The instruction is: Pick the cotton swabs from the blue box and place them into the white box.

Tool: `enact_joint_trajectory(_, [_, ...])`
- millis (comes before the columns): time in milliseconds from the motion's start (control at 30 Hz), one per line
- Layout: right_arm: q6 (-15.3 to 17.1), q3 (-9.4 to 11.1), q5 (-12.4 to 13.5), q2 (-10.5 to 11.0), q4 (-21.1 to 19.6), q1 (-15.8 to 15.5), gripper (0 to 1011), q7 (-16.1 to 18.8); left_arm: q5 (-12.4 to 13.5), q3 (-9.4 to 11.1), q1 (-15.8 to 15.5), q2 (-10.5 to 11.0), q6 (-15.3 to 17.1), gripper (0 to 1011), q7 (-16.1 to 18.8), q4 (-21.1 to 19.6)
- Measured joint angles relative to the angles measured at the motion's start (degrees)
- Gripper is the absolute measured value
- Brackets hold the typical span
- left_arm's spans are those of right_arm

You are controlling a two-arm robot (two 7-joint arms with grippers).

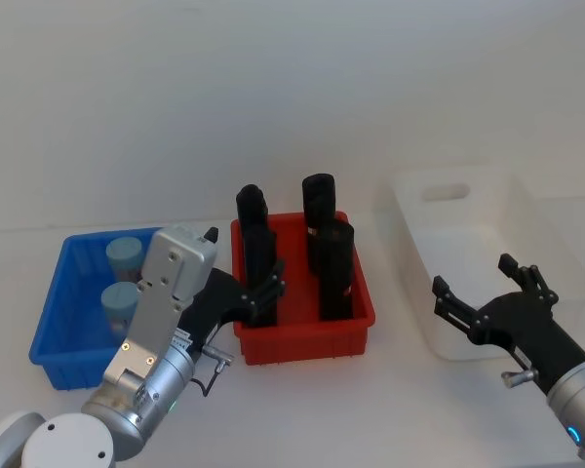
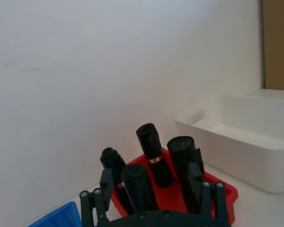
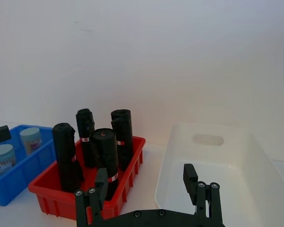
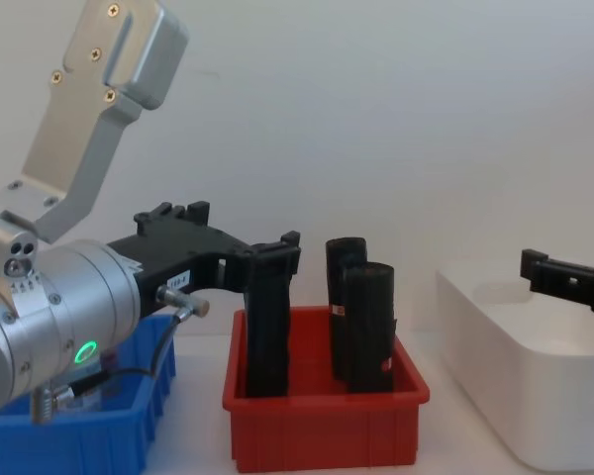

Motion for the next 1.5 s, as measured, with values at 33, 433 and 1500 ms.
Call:
enact_joint_trajectory(33, [0.0, 0.0, 0.0, 0.0, 0.0, 0.0, 1001, 0.0, 0.0, 0.0, 0.0, 0.0, 0.0, 1004, 0.0, 0.0])
enact_joint_trajectory(433, [0.0, 0.0, 0.0, 0.0, 0.0, 0.0, 1002, 0.0, -2.2, -1.7, -1.7, -0.1, 0.2, 1004, -1.4, 3.0])
enact_joint_trajectory(1500, [0.0, 0.0, 0.0, 0.0, 0.0, 0.0, 1001, 0.0, -8.9, -7.3, -7.5, 0.5, 5.9, 1004, -6.0, 16.5])
